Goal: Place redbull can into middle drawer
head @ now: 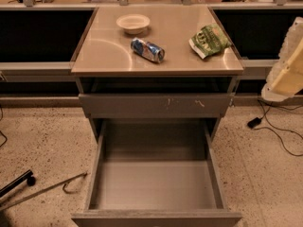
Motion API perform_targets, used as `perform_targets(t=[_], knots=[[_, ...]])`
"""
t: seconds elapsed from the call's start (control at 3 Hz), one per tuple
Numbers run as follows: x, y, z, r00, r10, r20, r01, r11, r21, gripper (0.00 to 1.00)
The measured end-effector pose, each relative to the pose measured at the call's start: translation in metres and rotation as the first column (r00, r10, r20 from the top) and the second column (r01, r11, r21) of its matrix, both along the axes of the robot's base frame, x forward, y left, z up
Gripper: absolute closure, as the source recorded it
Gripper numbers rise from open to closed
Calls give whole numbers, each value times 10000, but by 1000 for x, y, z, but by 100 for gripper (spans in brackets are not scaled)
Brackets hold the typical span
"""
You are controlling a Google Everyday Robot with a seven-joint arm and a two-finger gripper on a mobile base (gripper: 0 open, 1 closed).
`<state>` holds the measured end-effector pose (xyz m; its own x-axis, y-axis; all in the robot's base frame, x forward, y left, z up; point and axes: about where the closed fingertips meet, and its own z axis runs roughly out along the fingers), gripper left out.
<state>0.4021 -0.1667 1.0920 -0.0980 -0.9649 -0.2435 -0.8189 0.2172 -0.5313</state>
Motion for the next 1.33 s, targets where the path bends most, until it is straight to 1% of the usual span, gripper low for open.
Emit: perform_targets(t=[0.67,1.0,1.33], knots=[[0,0,0,10000,5,3,-5,10000,1,0],[21,25,-3,9960,793,402,-799,9967,119,0],[71,63,-19,9775,1914,891,-1964,9791,519,0]])
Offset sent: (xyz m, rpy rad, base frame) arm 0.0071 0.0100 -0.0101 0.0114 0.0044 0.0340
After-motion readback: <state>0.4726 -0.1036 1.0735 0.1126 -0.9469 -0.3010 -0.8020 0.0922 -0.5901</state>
